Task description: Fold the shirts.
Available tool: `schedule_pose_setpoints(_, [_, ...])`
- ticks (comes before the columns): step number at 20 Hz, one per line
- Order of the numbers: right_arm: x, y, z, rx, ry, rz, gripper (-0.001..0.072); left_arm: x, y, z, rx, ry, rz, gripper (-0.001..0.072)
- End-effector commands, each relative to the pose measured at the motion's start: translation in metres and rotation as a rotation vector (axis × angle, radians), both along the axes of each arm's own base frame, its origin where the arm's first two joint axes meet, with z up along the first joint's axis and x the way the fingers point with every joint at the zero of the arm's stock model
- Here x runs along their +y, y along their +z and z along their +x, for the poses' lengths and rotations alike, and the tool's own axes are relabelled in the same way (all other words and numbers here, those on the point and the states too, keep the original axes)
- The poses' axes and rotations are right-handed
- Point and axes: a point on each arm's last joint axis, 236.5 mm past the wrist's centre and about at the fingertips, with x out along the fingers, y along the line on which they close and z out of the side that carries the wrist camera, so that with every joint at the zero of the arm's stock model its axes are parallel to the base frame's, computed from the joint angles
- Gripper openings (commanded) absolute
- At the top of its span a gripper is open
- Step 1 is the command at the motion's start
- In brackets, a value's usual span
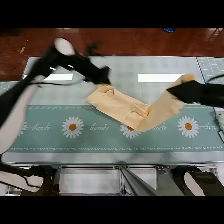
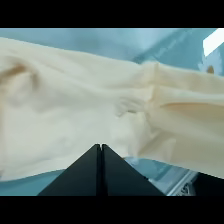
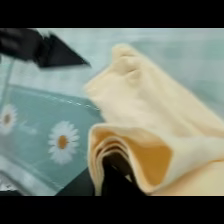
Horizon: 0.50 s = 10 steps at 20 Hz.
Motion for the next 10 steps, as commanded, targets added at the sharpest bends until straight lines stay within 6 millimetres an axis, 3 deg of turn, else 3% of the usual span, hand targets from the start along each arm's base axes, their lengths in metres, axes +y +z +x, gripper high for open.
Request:
schedule_pose_setpoints(1, [0.081, -0.022, 0.038, 0.050, 0.152, 0.108, 0.0016, 0.157, 0.078, 0.009, -0.157, 0.252, 0.084, 0.0022])
schedule_pose_setpoints(3, [0.126, -0.050, 0.072, 0.104, 0.196, 0.111, 0.0016, 0.211, 0.117, -0.019, -0.272, 0.365, 0.127, 0.0021])
schedule_pose_setpoints(5, [0.168, -0.078, 0.098, 0.162, 0.237, 0.128, 0.0016, 0.248, 0.134, -0.057, -0.359, 0.462, 0.215, 0.0021])
schedule_pose_setpoints(7, [0.204, -0.104, 0.113, 0.207, 0.284, 0.134, 0.0016, 0.256, 0.134, -0.092, -0.416, 0.527, 0.238, 0.0021])
schedule_pose_setpoints(10, [0.237, -0.141, 0.135, 0.250, 0.283, 0.132, 0.0017, 0.243, 0.107, -0.131, -0.421, 0.550, 0.219, 0.0022])
